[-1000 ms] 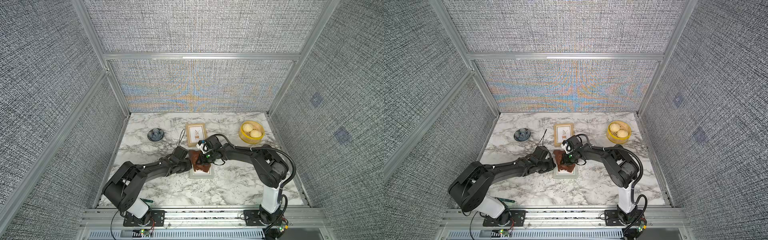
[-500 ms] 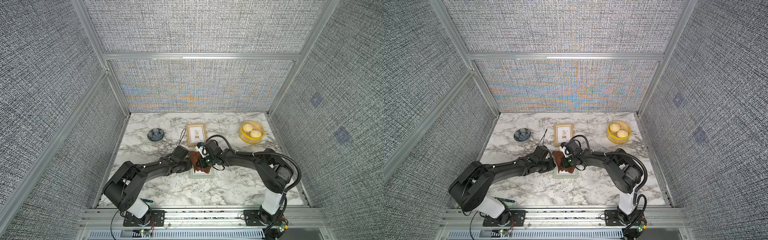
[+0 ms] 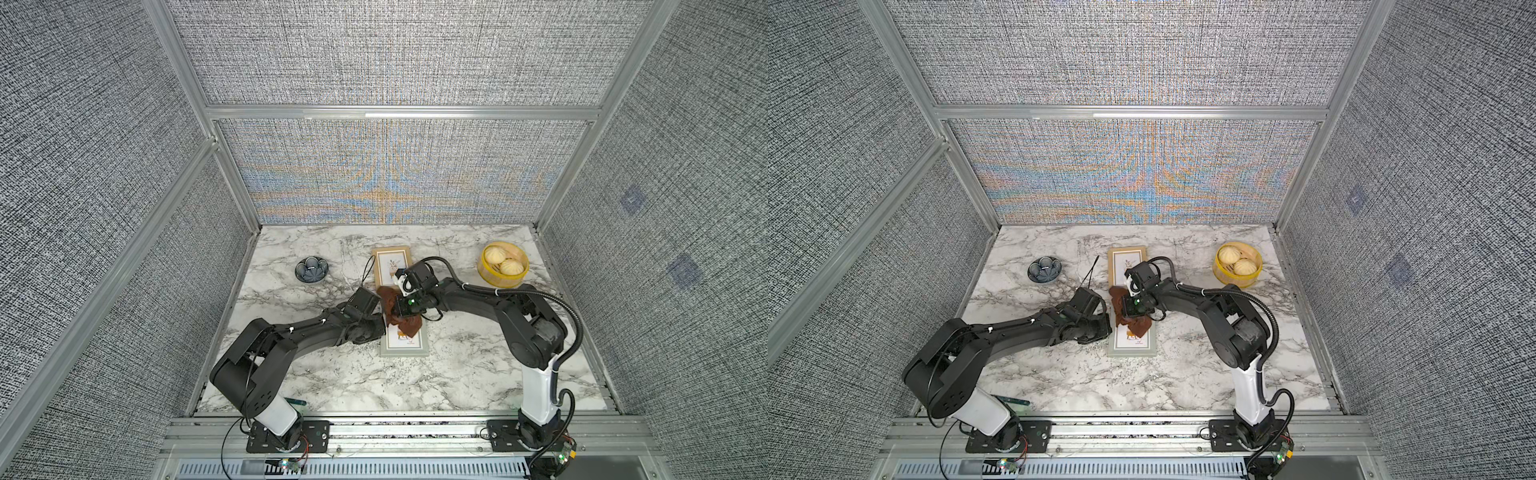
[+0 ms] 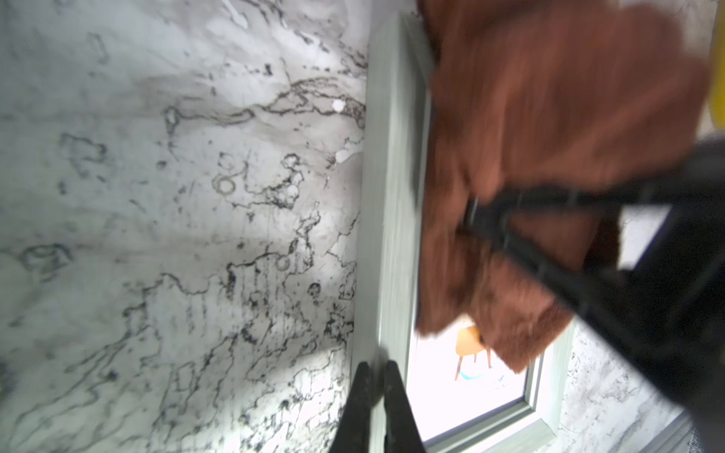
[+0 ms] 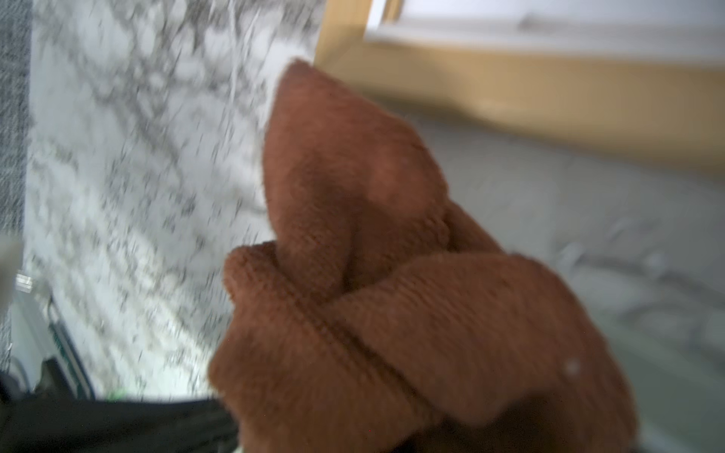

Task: Wipe the picture frame with a cloth
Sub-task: Wipe the dirt from the picture frame.

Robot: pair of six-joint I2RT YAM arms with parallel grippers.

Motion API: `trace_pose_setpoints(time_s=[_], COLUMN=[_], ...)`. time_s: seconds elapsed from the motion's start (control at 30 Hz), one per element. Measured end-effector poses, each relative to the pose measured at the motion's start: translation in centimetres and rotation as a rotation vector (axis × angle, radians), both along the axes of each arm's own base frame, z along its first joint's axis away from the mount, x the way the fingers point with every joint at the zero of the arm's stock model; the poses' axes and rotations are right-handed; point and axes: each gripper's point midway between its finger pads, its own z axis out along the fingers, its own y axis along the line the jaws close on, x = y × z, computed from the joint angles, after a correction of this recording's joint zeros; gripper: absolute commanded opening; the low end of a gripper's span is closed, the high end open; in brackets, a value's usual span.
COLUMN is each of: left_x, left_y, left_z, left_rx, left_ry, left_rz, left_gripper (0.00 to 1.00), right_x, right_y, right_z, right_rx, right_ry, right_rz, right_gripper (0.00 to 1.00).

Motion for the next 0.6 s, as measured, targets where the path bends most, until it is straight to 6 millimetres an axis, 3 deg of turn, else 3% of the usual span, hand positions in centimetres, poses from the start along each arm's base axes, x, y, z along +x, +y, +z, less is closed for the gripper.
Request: trace_pose_setpoints(time_s=[0.1, 0.2, 0.43, 0.5, 0.6], left_x=[0.1, 0.1, 0.1, 0.1, 0.1], left_y=[-0.1, -0.1, -0.1, 0.0, 0.0], left_z=[0.0, 0.1, 0.1, 0.1, 0.2], left_rx=[0.000, 0.002, 0.006, 0.007, 0.009], left_ry=[-0.002, -0.002, 0.000, -0.002, -0.002], left_rz=[-0.004, -0.005, -0.002, 0.002, 0.003], left_gripper=[0.06, 0.06, 0.06, 0.05, 0.05], right_x=[0.3, -0.7, -7.8, -8.4, -7.6], right_y=[-0.2, -0.5, -1.4, -1.7, -1.8], right_z=[-0.3, -0.6, -0.7, -0.7, -0.7], right_rx=[-0.022, -0.014, 0.000, 0.005, 0.014], right_ry=[0.003, -0.008, -0.004, 0.004, 0.038], right_rz=[-0.010, 0.003, 0.159, 0.170, 0.156], right_gripper=[0.00, 0.00, 0.00, 0.00, 0.00])
